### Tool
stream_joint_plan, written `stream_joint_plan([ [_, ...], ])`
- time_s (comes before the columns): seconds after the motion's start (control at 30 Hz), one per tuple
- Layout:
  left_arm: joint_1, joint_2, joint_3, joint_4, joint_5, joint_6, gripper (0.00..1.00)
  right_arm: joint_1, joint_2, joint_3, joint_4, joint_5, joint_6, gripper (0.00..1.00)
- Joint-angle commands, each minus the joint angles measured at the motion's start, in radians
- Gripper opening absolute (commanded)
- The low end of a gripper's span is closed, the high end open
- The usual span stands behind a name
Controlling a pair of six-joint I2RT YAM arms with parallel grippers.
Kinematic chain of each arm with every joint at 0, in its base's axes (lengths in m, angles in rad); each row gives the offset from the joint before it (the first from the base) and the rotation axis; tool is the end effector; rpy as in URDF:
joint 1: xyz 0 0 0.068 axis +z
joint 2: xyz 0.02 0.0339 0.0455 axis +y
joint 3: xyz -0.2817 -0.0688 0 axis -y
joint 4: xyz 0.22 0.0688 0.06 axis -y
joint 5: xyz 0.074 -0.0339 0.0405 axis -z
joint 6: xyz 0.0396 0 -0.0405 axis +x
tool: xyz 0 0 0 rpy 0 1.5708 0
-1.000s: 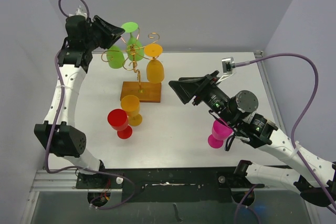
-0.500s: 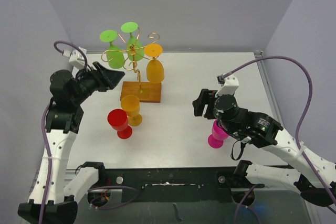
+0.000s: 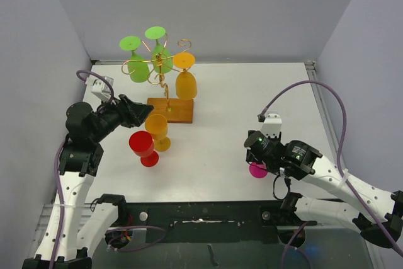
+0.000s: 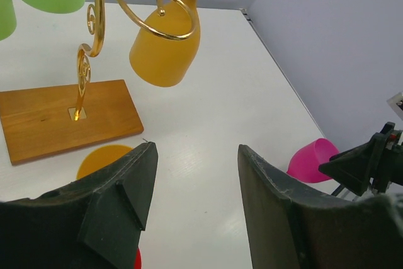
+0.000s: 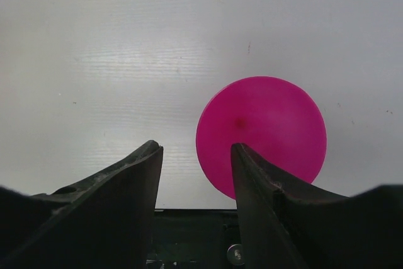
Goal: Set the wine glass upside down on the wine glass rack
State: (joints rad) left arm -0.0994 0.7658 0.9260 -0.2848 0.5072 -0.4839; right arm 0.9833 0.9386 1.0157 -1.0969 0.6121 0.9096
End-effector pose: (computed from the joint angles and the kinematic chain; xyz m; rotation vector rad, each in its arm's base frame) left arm 0.1298 -0.0323 0.3896 0.0573 1.7544 -0.8590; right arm 0.0877 0.0906 0.3269 0.1224 2.3416 0.1043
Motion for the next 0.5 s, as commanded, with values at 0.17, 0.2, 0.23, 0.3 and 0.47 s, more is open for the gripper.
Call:
stream_joint_plan([
  [0.17,-0.053,0.008,0.052,0.032,0.051,0.022,0.52,-0.021,0.013,-0.093,0.099,-0.016,0.037,0.37],
  [0.2,-0.060,0.009,0.058,0.027,0.050,0.022,0.52,-0.030,0.017,-0.100,0.110,-0.020,0.034,0.36],
  [0.23,-0.067,0.010,0.062,0.025,0.051,0.022,0.52,-0.035,0.022,-0.107,0.118,-0.022,0.032,0.36],
  [0.3,-0.077,0.009,0.067,0.023,0.054,0.021,0.52,-0.044,0.030,-0.119,0.137,-0.021,0.029,0.33],
  [0.47,-0.093,0.005,0.073,0.012,0.056,-0.002,0.53,-0.070,0.035,-0.126,0.189,0.004,0.005,0.11],
])
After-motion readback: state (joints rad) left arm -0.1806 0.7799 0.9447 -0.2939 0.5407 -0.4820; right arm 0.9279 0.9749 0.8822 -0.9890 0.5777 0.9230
